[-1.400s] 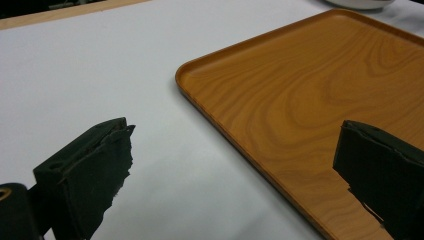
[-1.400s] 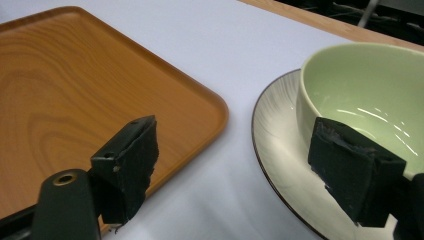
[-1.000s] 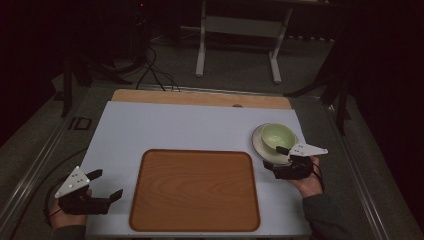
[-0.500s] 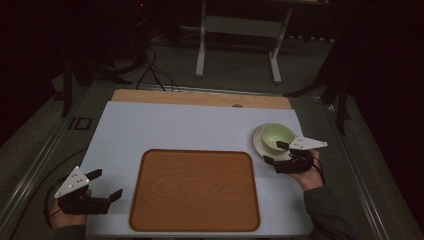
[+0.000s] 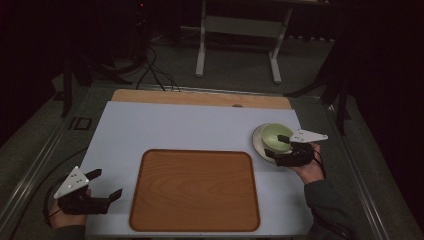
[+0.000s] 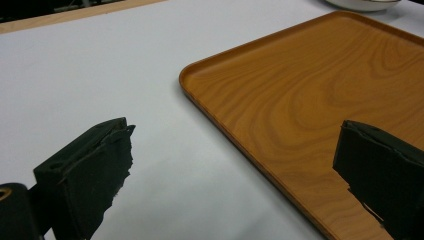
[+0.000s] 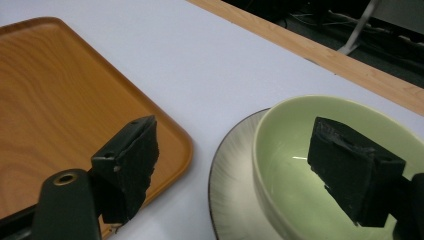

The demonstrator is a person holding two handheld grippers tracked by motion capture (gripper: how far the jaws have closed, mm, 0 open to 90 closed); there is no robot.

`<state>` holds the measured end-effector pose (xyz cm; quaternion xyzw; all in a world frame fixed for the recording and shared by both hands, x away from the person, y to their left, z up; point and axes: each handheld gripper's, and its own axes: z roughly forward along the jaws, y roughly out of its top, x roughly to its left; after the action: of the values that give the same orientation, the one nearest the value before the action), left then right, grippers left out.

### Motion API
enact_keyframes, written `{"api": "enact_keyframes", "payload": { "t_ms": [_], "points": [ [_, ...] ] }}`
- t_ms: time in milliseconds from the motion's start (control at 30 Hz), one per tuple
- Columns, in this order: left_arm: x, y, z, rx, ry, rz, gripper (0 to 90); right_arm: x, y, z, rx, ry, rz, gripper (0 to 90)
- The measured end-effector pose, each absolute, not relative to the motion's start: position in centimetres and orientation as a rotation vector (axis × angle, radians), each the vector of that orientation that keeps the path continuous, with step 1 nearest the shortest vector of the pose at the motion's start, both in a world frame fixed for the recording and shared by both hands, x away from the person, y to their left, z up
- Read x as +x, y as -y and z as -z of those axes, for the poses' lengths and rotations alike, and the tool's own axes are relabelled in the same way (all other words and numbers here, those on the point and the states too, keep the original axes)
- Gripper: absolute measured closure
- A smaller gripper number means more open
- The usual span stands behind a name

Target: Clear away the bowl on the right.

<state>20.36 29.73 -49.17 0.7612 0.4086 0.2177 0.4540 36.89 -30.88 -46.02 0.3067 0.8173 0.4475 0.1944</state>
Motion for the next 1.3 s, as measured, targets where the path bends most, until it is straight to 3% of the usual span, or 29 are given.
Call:
{"api": "enact_keyframes", "payload": {
  "t_ms": [1300],
  "points": [
    [20.3,-29.8,49.1,1.869,-1.010,-0.548,2.3,40.2,32.4,46.4,0.969,-2.264,-1.176,22.0]
  ]
}}
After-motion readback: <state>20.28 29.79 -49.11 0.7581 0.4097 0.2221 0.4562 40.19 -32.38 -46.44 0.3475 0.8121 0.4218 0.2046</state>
